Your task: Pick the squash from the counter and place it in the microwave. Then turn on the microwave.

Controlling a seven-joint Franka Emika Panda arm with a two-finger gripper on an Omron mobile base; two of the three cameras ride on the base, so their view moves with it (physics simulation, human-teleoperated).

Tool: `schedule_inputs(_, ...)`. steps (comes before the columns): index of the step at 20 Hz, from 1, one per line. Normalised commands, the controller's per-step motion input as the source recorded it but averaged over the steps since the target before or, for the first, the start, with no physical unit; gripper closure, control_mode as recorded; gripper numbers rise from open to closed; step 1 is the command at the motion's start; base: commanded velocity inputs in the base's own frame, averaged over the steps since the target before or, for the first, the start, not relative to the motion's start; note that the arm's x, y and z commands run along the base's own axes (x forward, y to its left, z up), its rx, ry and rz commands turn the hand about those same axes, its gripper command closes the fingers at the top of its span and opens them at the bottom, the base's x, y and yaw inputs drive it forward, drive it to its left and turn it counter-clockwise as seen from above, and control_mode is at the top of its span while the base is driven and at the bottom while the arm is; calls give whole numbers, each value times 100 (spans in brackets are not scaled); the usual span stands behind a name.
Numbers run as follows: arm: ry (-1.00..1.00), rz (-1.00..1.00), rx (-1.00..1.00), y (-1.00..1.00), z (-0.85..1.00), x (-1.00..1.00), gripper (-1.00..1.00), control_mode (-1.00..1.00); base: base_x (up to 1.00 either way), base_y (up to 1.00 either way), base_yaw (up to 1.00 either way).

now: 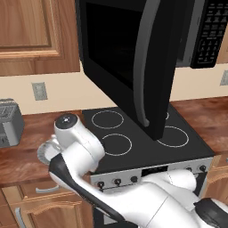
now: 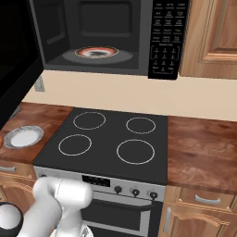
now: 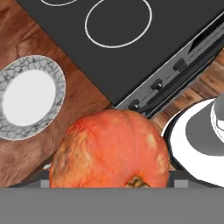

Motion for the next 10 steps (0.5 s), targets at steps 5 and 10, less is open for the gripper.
schedule_inputs(5, -1, 22, -2, -23, 29, -39, 100, -100, 0, 0, 0)
schedule_inputs(10, 0, 22, -3, -22, 30, -38, 100, -100, 0, 0, 0)
